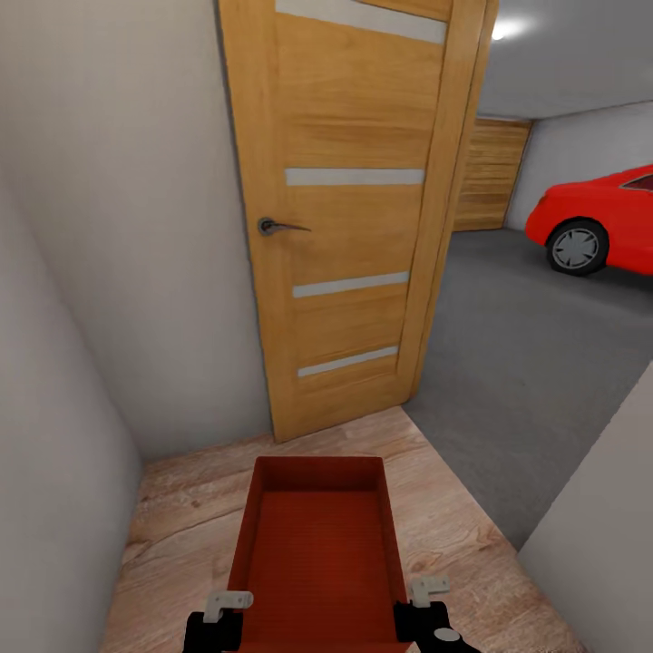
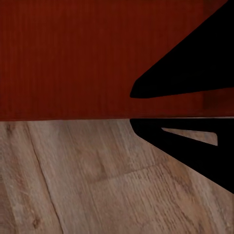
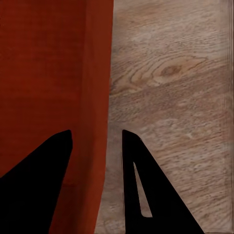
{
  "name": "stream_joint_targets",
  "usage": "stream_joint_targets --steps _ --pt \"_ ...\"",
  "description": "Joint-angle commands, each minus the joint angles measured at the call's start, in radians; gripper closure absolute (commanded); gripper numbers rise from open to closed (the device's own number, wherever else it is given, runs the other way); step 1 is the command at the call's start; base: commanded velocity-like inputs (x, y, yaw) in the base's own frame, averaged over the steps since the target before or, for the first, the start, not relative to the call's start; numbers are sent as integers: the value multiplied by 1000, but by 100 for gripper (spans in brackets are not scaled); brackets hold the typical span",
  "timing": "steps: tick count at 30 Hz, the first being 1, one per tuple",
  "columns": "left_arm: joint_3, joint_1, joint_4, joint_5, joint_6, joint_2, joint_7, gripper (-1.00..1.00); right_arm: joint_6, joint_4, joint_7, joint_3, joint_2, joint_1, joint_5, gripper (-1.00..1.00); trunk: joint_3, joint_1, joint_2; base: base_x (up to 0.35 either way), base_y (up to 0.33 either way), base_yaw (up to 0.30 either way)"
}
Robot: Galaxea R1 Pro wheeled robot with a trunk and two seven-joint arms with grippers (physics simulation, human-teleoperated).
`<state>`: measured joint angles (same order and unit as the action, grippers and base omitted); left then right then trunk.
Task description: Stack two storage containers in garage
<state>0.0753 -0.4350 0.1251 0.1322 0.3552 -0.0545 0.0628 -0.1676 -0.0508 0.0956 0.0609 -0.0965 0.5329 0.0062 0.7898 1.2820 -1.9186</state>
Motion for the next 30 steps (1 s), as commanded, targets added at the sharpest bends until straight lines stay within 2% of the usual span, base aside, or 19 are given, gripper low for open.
stream_joint_targets --steps 1,11,25,30 --pt "30 -1 1 10 4 0 14 100 -3 2 9 -1 0 1 -3 100 1 0 0 0 0 -251" --pt "30 -1 1 10 4 0 14 100 -3 2 9 -1 0 1 -3 100 1 0 0 3 0 -205" --pt "30 -1 1 10 4 0 14 100 -3 2 9 -1 0 1 -3 100 1 0 0 237 135 -14" --pt "30 -1 1 10 4 1 14 100 -4 2 9 -1 0 1 -3 100 1 0 0 110 68 0"
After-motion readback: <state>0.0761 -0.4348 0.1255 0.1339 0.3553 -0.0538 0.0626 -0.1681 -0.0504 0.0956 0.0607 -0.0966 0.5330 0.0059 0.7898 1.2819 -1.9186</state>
